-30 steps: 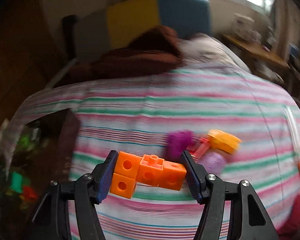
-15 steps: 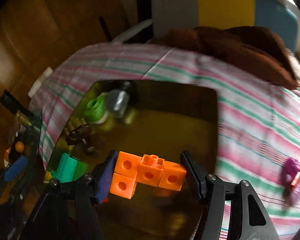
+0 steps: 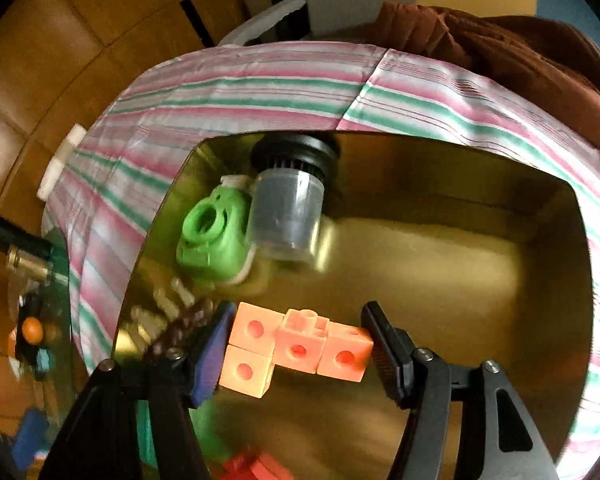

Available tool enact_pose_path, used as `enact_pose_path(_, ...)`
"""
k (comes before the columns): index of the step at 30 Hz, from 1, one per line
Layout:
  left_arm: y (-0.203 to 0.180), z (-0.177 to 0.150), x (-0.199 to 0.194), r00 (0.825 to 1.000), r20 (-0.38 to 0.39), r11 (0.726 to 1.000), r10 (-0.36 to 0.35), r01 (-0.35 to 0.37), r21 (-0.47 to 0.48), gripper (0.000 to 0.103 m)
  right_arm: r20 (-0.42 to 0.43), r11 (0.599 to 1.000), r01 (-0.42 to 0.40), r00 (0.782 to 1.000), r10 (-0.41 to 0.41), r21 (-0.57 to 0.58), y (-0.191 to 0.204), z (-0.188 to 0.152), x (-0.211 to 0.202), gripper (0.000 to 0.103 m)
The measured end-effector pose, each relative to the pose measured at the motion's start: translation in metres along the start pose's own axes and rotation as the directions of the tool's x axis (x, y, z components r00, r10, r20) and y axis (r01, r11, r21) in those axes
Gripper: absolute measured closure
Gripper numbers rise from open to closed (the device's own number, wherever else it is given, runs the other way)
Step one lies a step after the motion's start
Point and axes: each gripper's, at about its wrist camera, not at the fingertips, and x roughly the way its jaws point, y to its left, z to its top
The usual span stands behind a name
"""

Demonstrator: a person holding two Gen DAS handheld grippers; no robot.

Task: Organize rigid objects
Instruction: 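Carry the orange cube blocks into the tray and release with the right tool, then move both tools back from the tray toward the remaining toys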

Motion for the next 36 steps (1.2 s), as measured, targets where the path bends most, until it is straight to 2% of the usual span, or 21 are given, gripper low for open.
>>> enact_pose_path(3,0.003,-0.001,0.001,1.000,-0.001,1.000,0.005,-0.005,-0.005,0.057,0.025,0.999,-0.036,0.999,0.036,0.017,-0.001,0.002,-0.001,0.023)
enact_pose_path(9,0.004,-0.002,0.002,1.000,-0.003,1.000,0.016,-0.016,-0.006,0.057,0.115,0.998,-0.059,0.992,0.060,-0.014,-0.008,-0.009,-0.036,0.021)
enact_pose_path(14,-0.003,0.001,-0.007,1.000,0.025,1.000,0.015,-0.016,0.015,0.056,0.195,0.997,-0.010,0.980,0.026,-0.081,-0.019,-0.029,-0.075,0.018)
enact_pose_path(17,-0.011,0.003,-0.014,0.999,0.041,0.999,0.006,-0.008,0.036,0.056,0.271,0.992,0.051,0.963,-0.017,-0.118,-0.031,-0.046,-0.104,0.015)
enact_pose_path(22,-0.027,0.003,-0.022,0.998,0.056,0.997,-0.010,0.006,0.078,0.056,0.335,0.987,0.125,0.939,-0.084,-0.104,-0.062,-0.067,-0.135,0.014)
enact_pose_path(30,-0.056,0.000,-0.031,0.997,0.063,0.988,-0.040,0.030,0.154,0.056,0.393,0.972,0.234,0.893,-0.221,0.016,-0.137,-0.092,-0.175,0.014)
enact_pose_path(36,-0.081,-0.002,-0.032,0.997,0.056,0.976,-0.059,0.046,0.213,0.056,0.394,0.930,0.325,0.843,-0.366,0.169,-0.216,-0.107,-0.197,0.013)
